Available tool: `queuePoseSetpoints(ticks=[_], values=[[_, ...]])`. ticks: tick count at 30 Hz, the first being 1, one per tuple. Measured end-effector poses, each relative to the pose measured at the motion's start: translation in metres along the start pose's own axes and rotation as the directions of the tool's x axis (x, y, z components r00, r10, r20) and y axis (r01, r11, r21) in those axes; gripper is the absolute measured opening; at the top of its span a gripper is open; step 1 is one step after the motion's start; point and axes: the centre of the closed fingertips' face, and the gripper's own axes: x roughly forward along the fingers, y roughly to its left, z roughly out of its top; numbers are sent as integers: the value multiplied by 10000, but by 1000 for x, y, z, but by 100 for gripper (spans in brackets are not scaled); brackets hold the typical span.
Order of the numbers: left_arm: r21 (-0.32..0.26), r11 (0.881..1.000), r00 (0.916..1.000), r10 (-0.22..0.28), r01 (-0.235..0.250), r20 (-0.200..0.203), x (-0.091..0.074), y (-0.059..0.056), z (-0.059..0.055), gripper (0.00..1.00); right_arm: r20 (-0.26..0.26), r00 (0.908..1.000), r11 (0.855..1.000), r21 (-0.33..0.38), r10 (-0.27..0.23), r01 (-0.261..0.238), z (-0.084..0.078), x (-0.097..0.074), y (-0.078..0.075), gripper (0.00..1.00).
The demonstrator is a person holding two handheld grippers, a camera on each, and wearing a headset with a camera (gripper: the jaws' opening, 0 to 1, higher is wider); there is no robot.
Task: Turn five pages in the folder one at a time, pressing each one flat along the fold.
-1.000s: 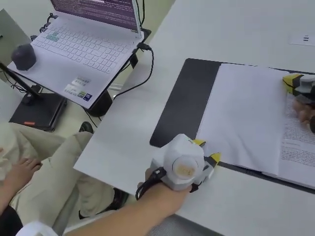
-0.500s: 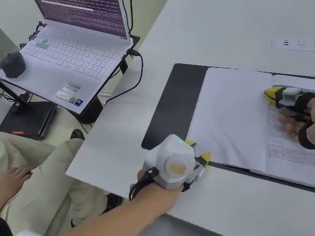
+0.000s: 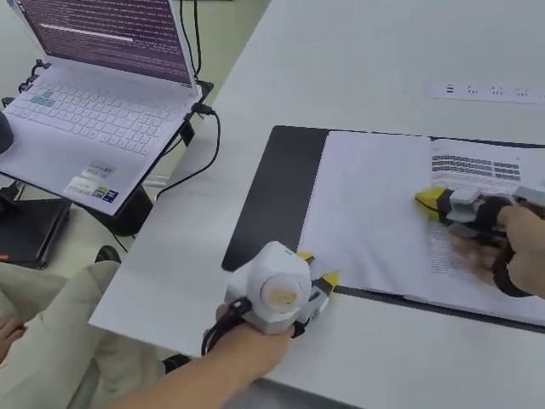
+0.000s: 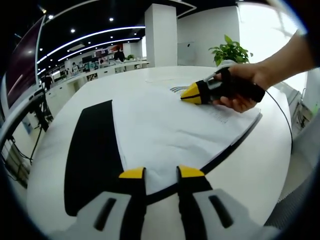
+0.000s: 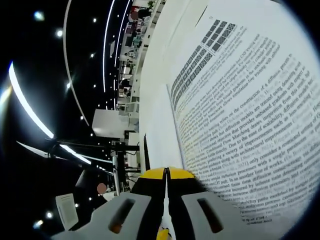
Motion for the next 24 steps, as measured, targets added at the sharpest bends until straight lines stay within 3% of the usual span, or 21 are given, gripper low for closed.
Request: queuePoseSetpoints(ticks=[8,21,24], values=[[23,10000,10000,-32,32,3,0,0,0,21,-257,9996,9998,196,101,-96,-33,-18,-1,0],[-25,10000,10000,-11,11,48,0,1,0,21,-1371,9905,9997,224,123,-93,-99,-49,-9,0],[-56,10000,10000,32,-32,86,-1,1,0,21,-1319,9910,9987,482,225,-163,-113,-60,-13,0]])
